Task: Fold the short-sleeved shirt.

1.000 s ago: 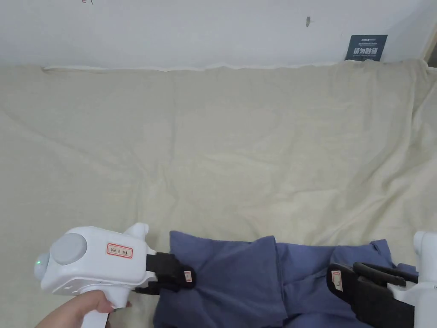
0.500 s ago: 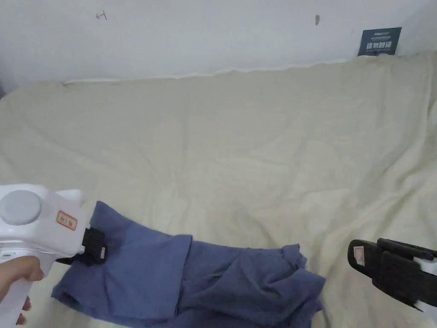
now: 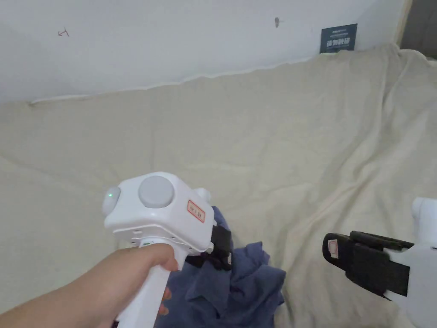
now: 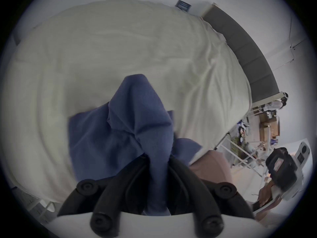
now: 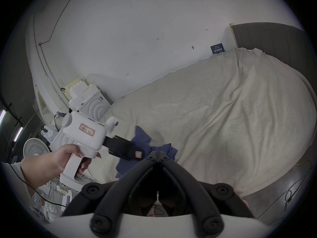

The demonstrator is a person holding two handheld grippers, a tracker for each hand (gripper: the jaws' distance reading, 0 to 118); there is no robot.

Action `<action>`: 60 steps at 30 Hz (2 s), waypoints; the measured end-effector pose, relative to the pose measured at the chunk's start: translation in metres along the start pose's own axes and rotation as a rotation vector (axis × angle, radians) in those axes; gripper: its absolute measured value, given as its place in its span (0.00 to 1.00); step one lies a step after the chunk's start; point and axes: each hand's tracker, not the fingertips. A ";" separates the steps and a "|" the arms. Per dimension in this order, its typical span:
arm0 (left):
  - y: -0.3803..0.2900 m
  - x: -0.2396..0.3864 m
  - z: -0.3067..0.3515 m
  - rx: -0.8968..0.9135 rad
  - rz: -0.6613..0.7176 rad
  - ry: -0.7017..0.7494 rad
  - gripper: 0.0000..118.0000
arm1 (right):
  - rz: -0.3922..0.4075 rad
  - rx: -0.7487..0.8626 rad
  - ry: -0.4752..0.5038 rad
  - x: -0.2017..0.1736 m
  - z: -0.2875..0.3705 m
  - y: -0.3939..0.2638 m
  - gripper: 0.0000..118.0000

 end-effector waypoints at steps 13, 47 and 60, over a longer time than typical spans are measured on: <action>-0.014 -0.025 0.040 0.035 0.076 -0.039 0.84 | -0.086 0.008 -0.006 0.029 0.004 -0.004 0.00; -0.142 0.015 0.159 1.074 -0.110 0.116 0.05 | 0.058 0.280 0.007 -0.012 0.059 0.028 0.00; -0.223 -0.031 0.157 1.482 -0.085 0.712 0.05 | 0.506 0.804 -0.327 -0.069 0.036 -0.013 0.00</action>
